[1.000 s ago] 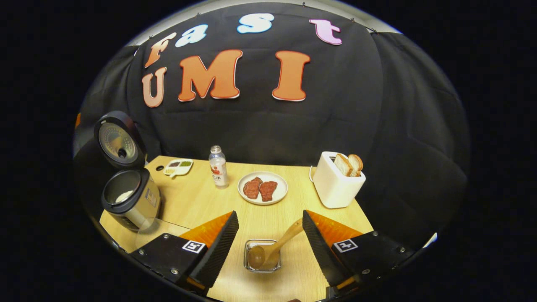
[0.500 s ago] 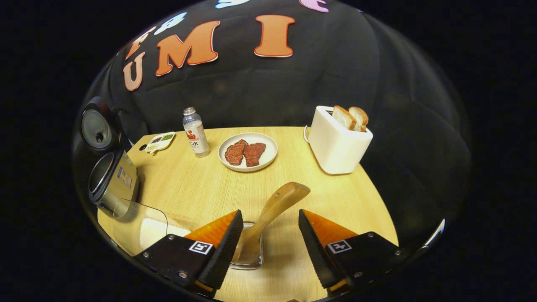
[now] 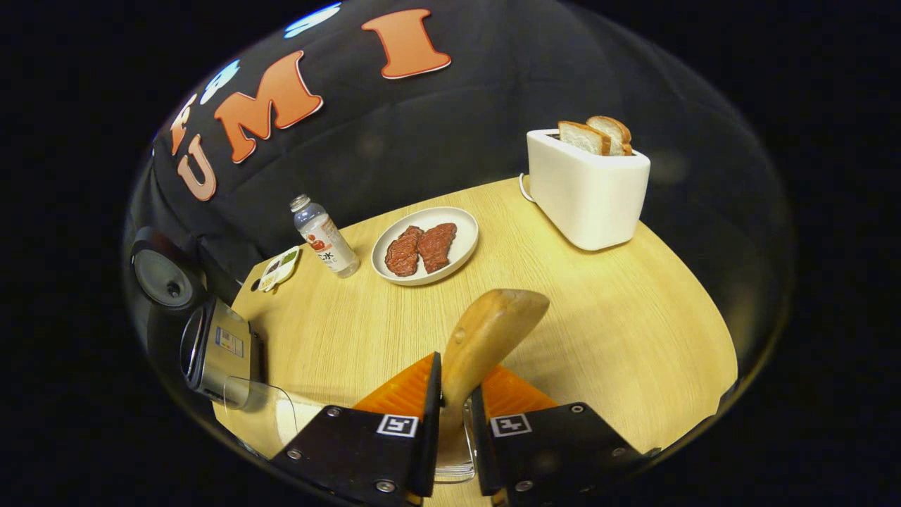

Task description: Close the left gripper, press the button to open the rice cooker; take a wooden spoon from the chopstick holder with the right hand, scoop a spoonful of rice and pour it into the rice cooker, then put the wooden spoon back into the chopstick holder.

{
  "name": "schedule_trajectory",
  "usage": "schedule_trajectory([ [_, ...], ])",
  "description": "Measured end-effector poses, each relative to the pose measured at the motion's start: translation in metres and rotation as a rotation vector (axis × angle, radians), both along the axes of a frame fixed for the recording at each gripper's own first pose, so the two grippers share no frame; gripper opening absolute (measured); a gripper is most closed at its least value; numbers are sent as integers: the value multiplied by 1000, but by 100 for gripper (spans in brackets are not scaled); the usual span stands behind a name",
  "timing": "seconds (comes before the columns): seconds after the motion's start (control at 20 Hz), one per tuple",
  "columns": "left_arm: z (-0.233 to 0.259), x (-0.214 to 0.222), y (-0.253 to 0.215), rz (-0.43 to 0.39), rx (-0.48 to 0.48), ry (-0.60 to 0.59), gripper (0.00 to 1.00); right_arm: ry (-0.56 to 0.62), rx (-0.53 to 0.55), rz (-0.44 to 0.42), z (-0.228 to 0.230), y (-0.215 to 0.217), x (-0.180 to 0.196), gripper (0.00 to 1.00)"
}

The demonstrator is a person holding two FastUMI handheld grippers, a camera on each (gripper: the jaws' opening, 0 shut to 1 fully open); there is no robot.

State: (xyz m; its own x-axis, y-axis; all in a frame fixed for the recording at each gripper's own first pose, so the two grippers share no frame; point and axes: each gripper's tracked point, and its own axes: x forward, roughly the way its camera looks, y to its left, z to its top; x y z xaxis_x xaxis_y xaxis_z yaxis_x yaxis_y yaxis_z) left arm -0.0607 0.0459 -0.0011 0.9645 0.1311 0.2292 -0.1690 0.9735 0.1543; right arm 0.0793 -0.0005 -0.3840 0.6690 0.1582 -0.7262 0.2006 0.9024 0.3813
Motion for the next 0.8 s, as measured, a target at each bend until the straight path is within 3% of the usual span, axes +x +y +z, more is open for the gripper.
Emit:
schedule_trajectory([
  [0.05, 0, 0, -1, -1, 4, -2, 100, 11, 29, -15, 0, 3, -4, 15],
  [0.45, -8, 11, 1, -38, -9, 11, 100, -43, 15, -117, 22, -4, -35, 10],
  [0.5, -7, 13, 3, -43, -12, 10, 100, -55, 10, -132, 31, -4, -35, 10],
  [0.6, -5, 14, 9, -42, -9, -1, 87, -108, -1, -153, 60, -7, -32, 8],
  [0.65, -4, 16, 12, -43, -9, -5, 94, -144, -10, -157, 78, -9, -29, 8],
  [0.8, -9, 22, 26, -41, -31, 4, 95, -250, -28, -128, 131, 2, -27, 8],
])
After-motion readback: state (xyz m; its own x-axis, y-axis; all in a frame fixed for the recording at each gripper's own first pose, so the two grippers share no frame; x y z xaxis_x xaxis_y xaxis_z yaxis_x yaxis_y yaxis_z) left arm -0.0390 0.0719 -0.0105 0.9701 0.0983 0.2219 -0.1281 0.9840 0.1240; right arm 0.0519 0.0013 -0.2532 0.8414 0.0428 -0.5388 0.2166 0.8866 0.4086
